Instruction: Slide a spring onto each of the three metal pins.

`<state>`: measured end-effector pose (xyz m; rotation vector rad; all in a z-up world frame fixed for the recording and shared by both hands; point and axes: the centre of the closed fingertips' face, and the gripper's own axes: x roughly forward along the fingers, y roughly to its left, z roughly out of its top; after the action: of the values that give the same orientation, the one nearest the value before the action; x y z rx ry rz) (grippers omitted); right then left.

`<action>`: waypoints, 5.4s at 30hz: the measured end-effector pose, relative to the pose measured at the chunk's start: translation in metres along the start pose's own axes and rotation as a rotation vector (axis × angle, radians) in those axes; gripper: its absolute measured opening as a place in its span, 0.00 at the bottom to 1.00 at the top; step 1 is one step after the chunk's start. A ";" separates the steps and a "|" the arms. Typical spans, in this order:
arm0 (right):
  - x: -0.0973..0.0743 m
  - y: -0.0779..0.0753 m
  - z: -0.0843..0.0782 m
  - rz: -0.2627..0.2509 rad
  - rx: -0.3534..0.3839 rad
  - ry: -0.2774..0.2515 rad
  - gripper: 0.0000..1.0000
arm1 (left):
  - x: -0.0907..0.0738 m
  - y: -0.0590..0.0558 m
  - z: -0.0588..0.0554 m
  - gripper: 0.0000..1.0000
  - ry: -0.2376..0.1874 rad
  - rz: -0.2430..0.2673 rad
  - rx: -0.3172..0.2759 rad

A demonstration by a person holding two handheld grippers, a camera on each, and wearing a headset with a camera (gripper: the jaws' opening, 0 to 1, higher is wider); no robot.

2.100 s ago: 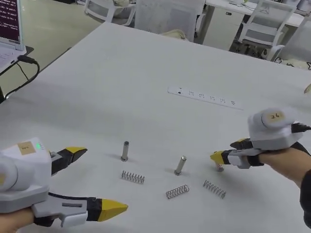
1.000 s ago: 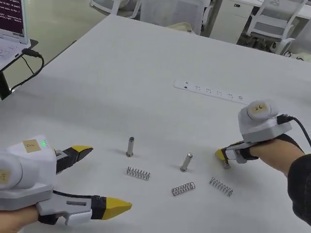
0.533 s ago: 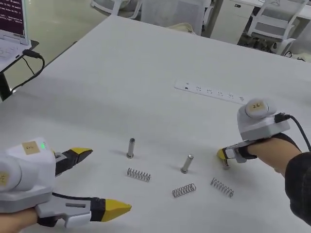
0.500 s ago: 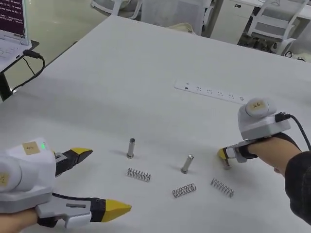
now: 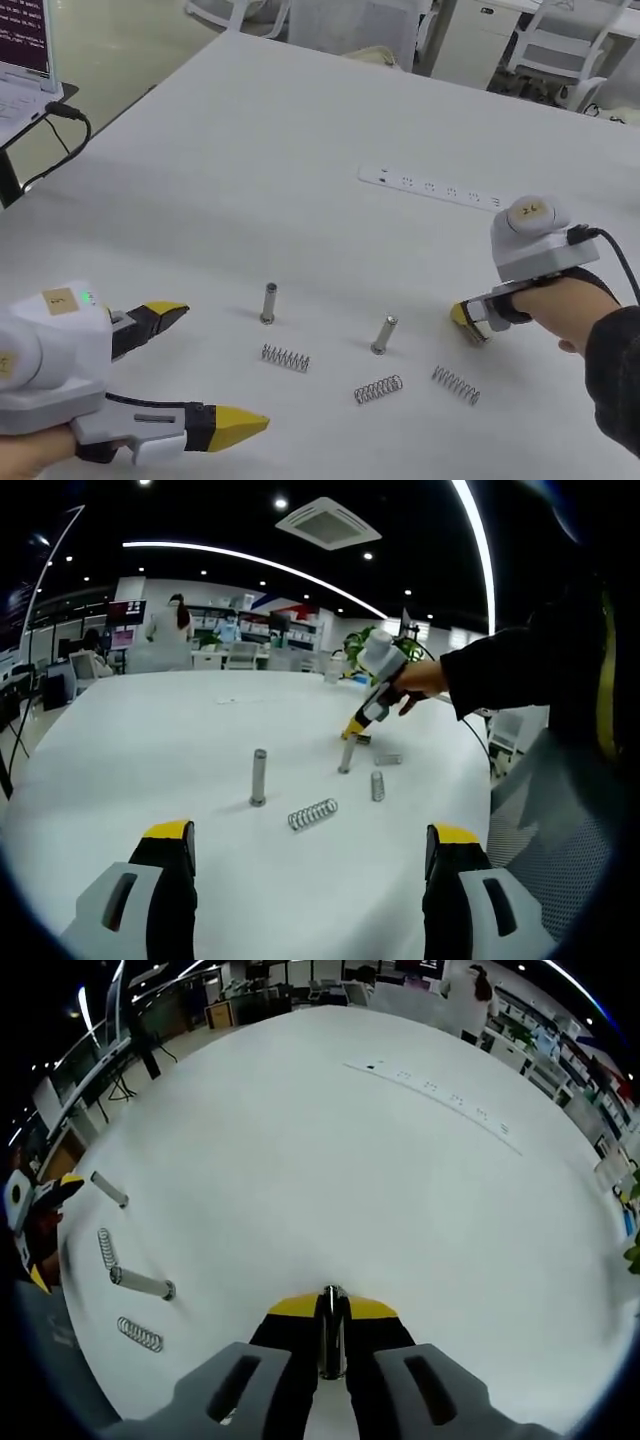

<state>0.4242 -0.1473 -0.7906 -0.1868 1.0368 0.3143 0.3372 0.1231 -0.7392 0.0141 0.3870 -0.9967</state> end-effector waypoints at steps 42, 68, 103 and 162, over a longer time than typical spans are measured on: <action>-0.056 0.008 -0.016 -0.007 0.038 -0.147 0.05 | 0.001 -0.012 0.014 0.93 -0.026 -0.033 0.043; -0.064 0.016 -0.034 -0.007 0.004 -0.120 0.05 | 0.004 -0.017 0.013 0.92 -0.023 -0.050 0.051; -0.070 0.018 -0.038 -0.022 -0.035 -0.114 0.06 | 0.006 -0.021 0.012 0.91 -0.019 -0.064 0.049; -0.041 0.059 -0.072 0.148 -0.292 -0.081 0.14 | 0.006 -0.023 0.006 0.90 -0.002 -0.065 0.041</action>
<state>0.3262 -0.1198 -0.7915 -0.3580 0.9236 0.6034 0.3226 0.1045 -0.7313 0.0381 0.3670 -1.0690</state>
